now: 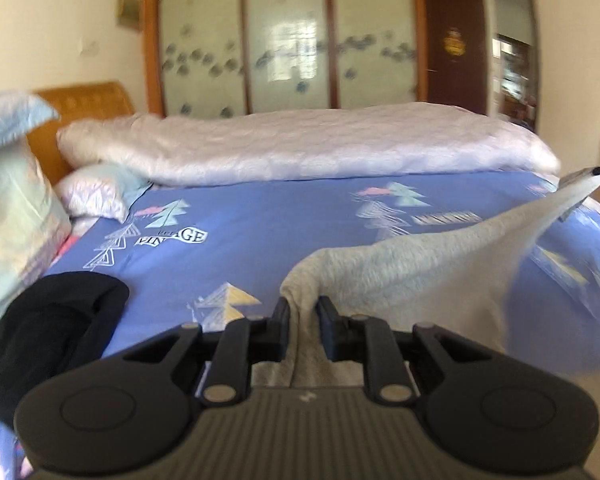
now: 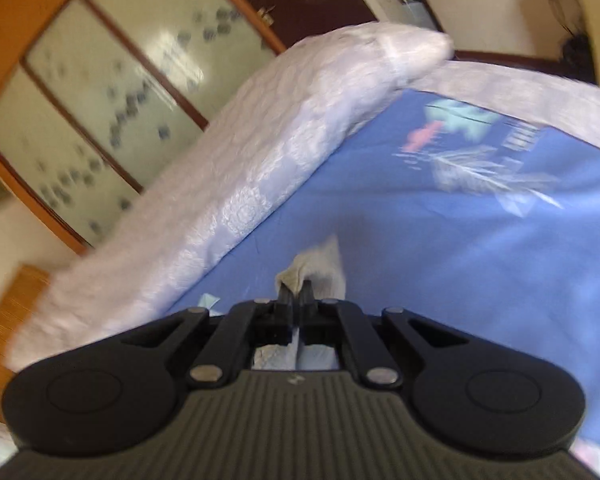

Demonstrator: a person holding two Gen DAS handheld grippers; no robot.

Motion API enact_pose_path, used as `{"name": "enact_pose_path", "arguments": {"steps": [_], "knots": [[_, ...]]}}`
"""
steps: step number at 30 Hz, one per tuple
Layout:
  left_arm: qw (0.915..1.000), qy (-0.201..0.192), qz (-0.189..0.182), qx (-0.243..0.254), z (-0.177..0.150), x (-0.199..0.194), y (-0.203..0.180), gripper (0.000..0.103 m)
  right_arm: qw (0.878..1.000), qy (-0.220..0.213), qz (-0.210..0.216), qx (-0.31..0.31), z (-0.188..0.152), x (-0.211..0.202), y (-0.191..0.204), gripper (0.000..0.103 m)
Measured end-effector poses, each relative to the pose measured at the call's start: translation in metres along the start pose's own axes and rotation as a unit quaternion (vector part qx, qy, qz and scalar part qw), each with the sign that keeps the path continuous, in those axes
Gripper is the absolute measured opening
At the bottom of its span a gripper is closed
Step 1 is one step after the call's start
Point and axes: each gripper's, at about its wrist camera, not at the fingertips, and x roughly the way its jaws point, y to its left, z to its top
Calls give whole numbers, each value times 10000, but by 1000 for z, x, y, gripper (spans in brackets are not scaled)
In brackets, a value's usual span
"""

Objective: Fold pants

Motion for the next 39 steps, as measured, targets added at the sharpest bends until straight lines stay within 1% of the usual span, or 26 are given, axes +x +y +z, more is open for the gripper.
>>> {"name": "enact_pose_path", "arguments": {"steps": [2, 5, 6, 8, 9, 10, 11, 12, 13, 14, 15, 16, 19, 20, 21, 25, 28, 29, 30, 31, 32, 33, 34, 36, 37, 39], "knots": [[9996, 128, -67, 235, -25, -27, -16, 16, 9996, 9, 50, 266, -28, -57, -42, 5], [9963, 782, -289, 194, -67, -47, -30, 19, 9981, 198, -106, 581, -70, -128, -106, 5], [9937, 1056, -321, 180, -82, -49, -35, 21, 9969, 280, -282, 673, -86, -143, -126, 9], [9863, 1599, -372, 179, -107, -50, -46, 23, 9902, 641, -874, 880, -117, -162, -163, 11], [9837, 1744, -385, 200, -115, -50, -48, 23, 9851, 755, -1133, 1049, -129, -169, -180, 14], [9824, 1821, -386, 187, -120, -54, -48, 24, 9817, 721, -1199, 1293, -137, -177, -195, 14], [9829, 1804, -379, 39, -120, -60, -43, 26, 9796, 606, -1128, 1547, -142, -187, -206, 11], [9835, 1748, -396, -237, -119, -67, -33, 28, 9781, 463, -1016, 1757, -144, -197, -213, 11], [9830, 1655, -422, -678, -114, -73, -19, 33, 9774, 328, -969, 1852, -144, -205, -215, 13], [9796, 1561, -426, -1189, -110, -79, -2, 40, 9782, 200, -965, 1827, -142, -212, -214, 16], [9740, 1494, -422, -1649, -106, -82, 13, 42, 9800, 111, -977, 1731, -139, -216, -210, 18], [9650, 1453, -436, -2138, -104, -83, 29, 46, 9818, 52, -966, 1632, -136, -218, -206, 20], [9325, 1466, -591, -3248, -105, -77, 62, 53, 9857, -76, -765, 1497, -124, -216, -197, 23], [9210, 1508, -686, -3525, -106, -73, 66, 59, 9863, -95, -695, 1491, -122, -214, -196, 23], [9095, 1562, -819, -3763, -107, -66, 70, 61, 9867, -103, -632, 1496, -122, -211, -192, 23], [8789, 1984, -1026, -4214, -123, -40, 62, 64, 9870, -36, -477, 1534, -126, -209, -198, 23], [8567, 2134, -979, -4593, -137, -15, 62, 72, 9872, -28, -511, 1509, -122, -204, -201, 23], [8516, 2125, -944, -4698, -140, -9, 61, 68, 9867, -41, -541, 1529, -120, -204, -204, 24], [8475, 2103, -908, -4788, -141, -2, 61, 60, 9859, -56, -565, 1576, -116, -201, -205, 24], [8460, 2111, -929, -4808, -140, 3, 61, 28, 9852, -73, -542, 1624, -110, -198, -207, 24], [8451, 2170, -966, -4790, -137, 8, 60, 13, 9850, -87, -527, 1641, -104, -196, -209, 24], [8471, 2149, -1028, -4750, -133, 8, 58, 13, 9850, -117, -589, 1618, -96, -191, -209, 25], [8529, 2075, -1052, -4673, -128, 5, 55, 13, 9856, -157, -680, 1539, -89, -186, -209, 26], [8669, 1901, -1053, -4486, -115, -9, 55, 13, 9875, -203, -845, 1315, -74, -174, -209, 39], [8695, 1804, -1070, -4473, -110, -18, 57, 13, 9874, -234, -963, 1234, -68, -166, -210, 42], [8688, 1647, -1069, -4547, -104, -31, 61, 13, 9868, -224, -1142, 1122, -56, -146, -214, 42]]}}
